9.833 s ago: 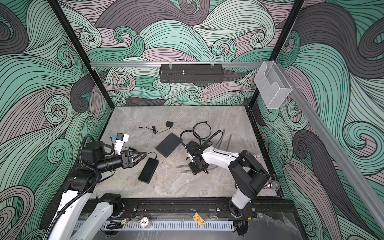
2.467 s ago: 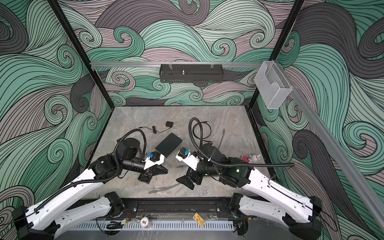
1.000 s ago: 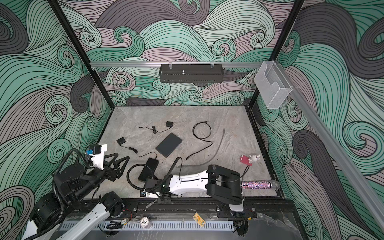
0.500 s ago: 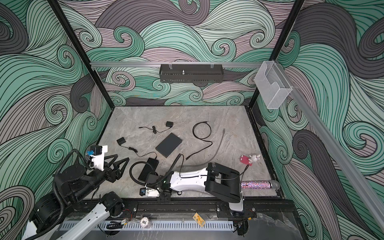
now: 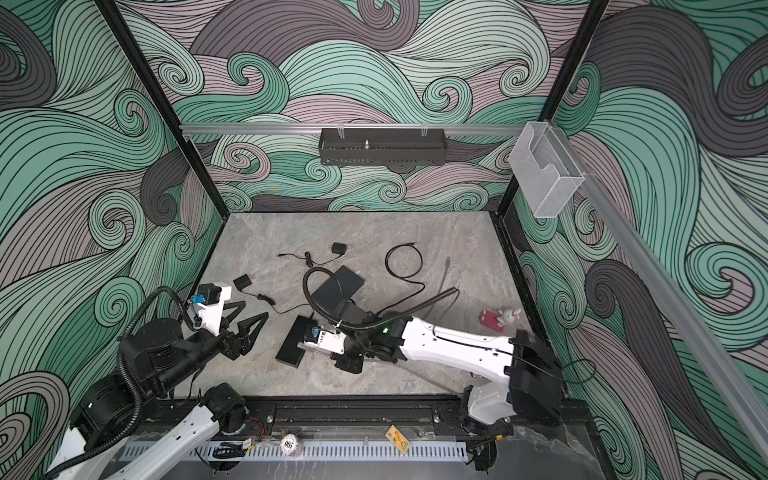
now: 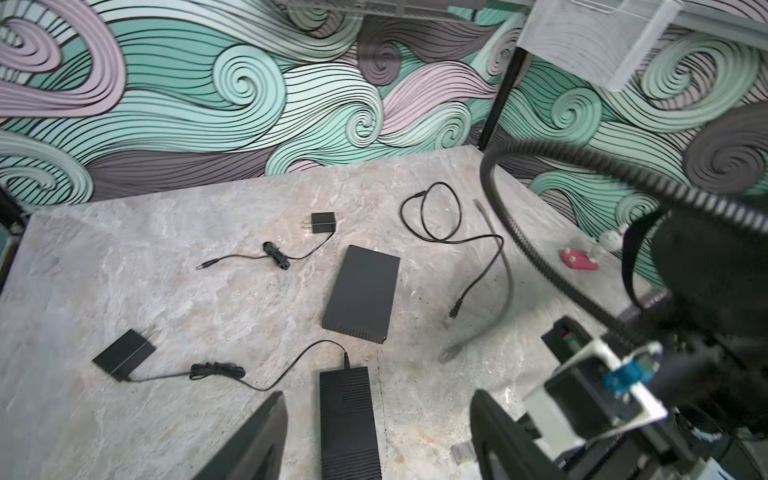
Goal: Insert the plug into the switch port
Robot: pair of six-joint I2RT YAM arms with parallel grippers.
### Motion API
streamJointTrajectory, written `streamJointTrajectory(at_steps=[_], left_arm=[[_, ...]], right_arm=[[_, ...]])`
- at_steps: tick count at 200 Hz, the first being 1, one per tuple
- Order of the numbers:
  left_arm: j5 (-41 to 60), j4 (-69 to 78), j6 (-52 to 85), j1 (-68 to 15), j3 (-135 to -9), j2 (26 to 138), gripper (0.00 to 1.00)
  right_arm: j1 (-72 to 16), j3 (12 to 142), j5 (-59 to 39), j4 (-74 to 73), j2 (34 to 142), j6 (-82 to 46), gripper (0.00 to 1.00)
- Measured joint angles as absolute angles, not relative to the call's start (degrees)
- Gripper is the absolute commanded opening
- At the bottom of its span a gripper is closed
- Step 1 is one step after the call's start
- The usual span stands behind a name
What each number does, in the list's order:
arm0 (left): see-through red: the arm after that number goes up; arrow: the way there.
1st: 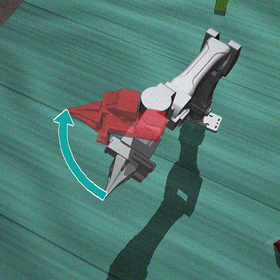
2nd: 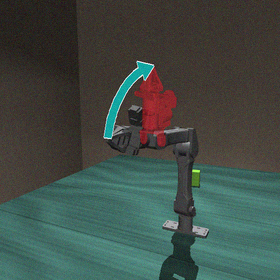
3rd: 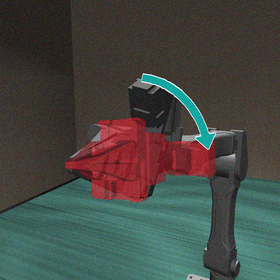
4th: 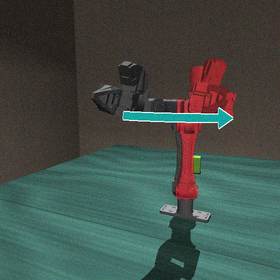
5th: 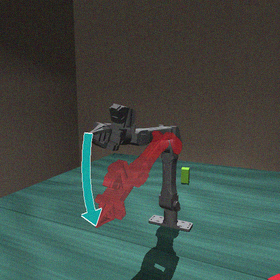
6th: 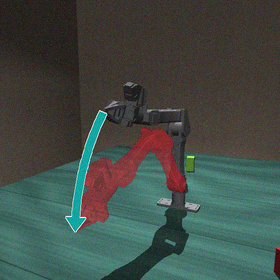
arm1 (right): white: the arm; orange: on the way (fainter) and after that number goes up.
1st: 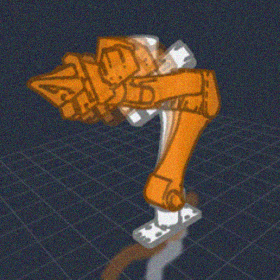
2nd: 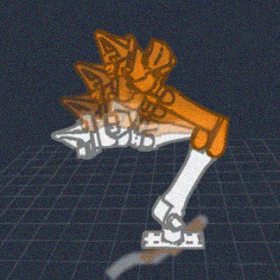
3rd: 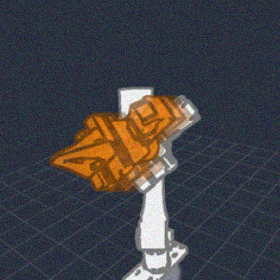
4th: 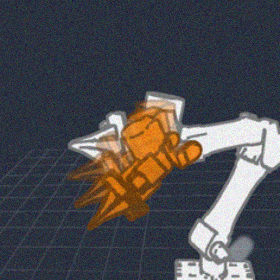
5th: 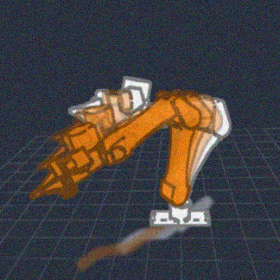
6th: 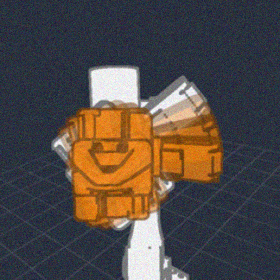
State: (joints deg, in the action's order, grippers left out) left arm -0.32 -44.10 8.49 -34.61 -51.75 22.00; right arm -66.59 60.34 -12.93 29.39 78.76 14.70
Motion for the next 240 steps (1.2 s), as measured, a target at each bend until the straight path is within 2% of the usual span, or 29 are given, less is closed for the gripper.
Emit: streamJointTrajectory(at_steps=[50, 81, 154, 208, 240], left_arm=[[26.79, -35.92, 0.91, -34.61, -49.23, 25.65, 0.76], [37.17, -34.11, -2.24, -34.61, -49.25, 31.57, 0.74], [48.36, -31.59, -6.46, -34.61, -49.91, 36.36, 0.69], [51.33, -29.65, -5.39, -34.61, -50.54, 39.79, 0.68], [51.62, -28.64, -3.22, -34.61, -50.74, 41.87, 0.56]], right_arm=[[-65.93, 60.38, -17.93, 35.94, 66.37, 11.97, 0.0], [-64.55, 60.38, -20.99, 38.24, 61.82, 10.96, 0.0], [-57.71, 60.36, -34.52, 39.48, 58.15, 9.41, 0.0], [-56.93, 60.36, -38.89, 39.68, 58.02, 8.73, 0.0], [-56.93, 60.36, -39.35, 39.68, 58.92, 8.75, 0.0]])
